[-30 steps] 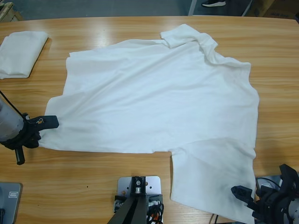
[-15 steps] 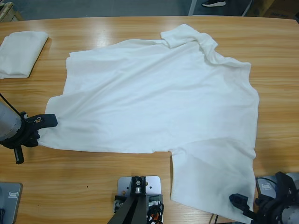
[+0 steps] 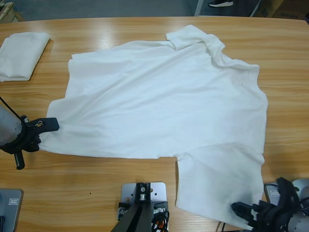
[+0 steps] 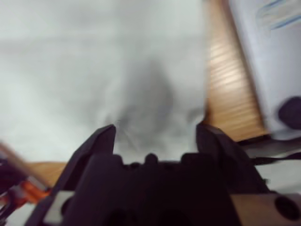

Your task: Fold clothes

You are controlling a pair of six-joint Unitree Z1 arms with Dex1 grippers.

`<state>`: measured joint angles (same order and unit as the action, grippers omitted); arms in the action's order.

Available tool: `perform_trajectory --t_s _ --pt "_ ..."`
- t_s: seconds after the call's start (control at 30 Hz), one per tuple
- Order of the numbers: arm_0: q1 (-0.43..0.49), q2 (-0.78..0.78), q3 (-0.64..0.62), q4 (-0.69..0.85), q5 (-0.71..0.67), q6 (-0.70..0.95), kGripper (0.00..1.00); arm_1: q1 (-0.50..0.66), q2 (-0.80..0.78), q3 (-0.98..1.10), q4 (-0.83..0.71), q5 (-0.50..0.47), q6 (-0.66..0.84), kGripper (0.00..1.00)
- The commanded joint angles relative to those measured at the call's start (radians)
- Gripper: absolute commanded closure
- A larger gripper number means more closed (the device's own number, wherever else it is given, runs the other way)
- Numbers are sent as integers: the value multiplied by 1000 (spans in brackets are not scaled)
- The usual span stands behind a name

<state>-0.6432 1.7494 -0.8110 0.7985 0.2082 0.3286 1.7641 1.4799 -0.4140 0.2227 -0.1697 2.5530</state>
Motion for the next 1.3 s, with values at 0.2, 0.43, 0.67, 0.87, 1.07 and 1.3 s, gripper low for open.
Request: perform_trajectory --t_s 0.2,0.43,0.67,0.87,1.07,1.3 --pt "5 -16 24 -4 20 -21 1000 1 24 46 -47 -36 -34 816" --pt "5 -19 24 -3 24 -25 1000 2 18 43 -31 -17 -103 1000" --pt "5 -29 12 0 25 -31 1000 2 -87 -28 152 -8 -125 1000" --pt "27 -62 -81 57 0 -66 1000 0 -317 -58 412 -113 -169 1000" --pt "51 -59 -166 92 -44 -97 1000 -1 -418 -51 420 -333 -263 1000" --pt "76 -43 -221 113 -61 -122 1000 -2 -507 -67 439 -518 -468 1000"
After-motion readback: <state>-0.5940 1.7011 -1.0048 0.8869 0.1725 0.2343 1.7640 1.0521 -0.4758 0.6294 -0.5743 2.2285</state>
